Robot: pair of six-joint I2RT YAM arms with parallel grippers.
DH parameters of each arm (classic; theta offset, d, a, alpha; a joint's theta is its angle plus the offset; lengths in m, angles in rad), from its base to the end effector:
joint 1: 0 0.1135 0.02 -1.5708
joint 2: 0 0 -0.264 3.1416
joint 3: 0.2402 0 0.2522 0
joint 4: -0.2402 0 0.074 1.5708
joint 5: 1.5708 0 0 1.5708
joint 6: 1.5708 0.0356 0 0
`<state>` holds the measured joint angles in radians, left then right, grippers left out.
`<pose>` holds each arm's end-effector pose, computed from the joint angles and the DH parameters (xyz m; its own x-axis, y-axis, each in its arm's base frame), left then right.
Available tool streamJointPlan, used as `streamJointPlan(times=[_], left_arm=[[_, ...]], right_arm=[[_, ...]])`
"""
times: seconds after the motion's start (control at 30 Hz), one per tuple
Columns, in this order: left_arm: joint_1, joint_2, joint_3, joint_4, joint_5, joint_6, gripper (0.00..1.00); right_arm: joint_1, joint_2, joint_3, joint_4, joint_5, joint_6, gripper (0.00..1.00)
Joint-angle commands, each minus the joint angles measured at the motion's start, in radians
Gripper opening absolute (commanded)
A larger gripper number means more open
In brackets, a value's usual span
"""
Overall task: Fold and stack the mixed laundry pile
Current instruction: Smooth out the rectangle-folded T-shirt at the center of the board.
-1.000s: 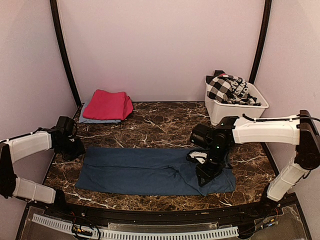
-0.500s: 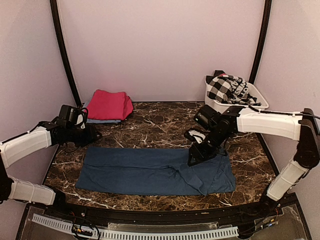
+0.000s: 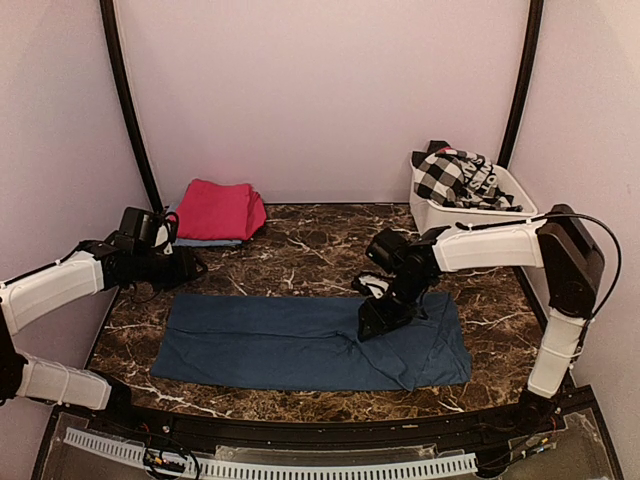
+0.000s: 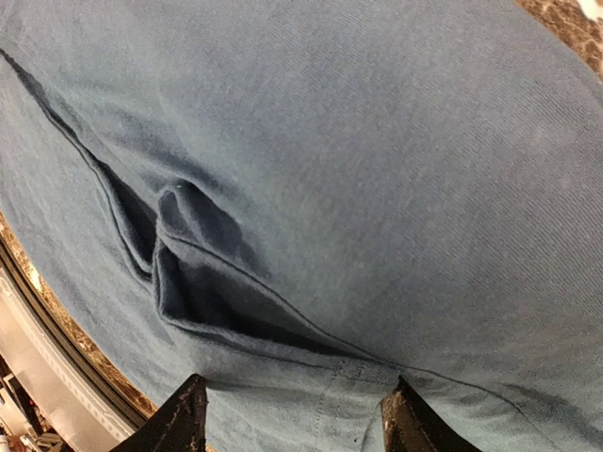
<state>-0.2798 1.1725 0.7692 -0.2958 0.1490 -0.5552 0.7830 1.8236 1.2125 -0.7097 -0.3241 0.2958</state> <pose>0.2389 -0.0741 0.2456 -0.7271 -0.3334 -0.6001 -0.0011 0.8747 -0.4846 0.2385 0.2533 0.1733 -0.8681 -0.4741 -0.1467 -0.4929 0.7888 0.3673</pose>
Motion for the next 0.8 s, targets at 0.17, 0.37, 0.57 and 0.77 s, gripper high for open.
streamJointPlan(times=[0.17,0.37,0.57,0.77], left_arm=[[-0.01,-0.016,0.021,0.012,-0.012,0.011,0.53],[-0.013,-0.03,0.007,0.031,-0.001,0.011,0.53],[-0.031,-0.034,-0.001,0.05,0.019,0.024,0.52],[-0.133,-0.009,-0.004,0.108,0.025,0.067,0.52]], right_arm=[[0.013,-0.028,-0.028,0.082,-0.196,-0.037,0.51],[0.084,-0.03,-0.05,0.131,-0.357,-0.053,0.49],[0.185,-0.003,-0.027,0.143,-0.409,-0.052,0.48],[0.219,-0.123,-0.048,0.15,-0.428,-0.038,0.48]])
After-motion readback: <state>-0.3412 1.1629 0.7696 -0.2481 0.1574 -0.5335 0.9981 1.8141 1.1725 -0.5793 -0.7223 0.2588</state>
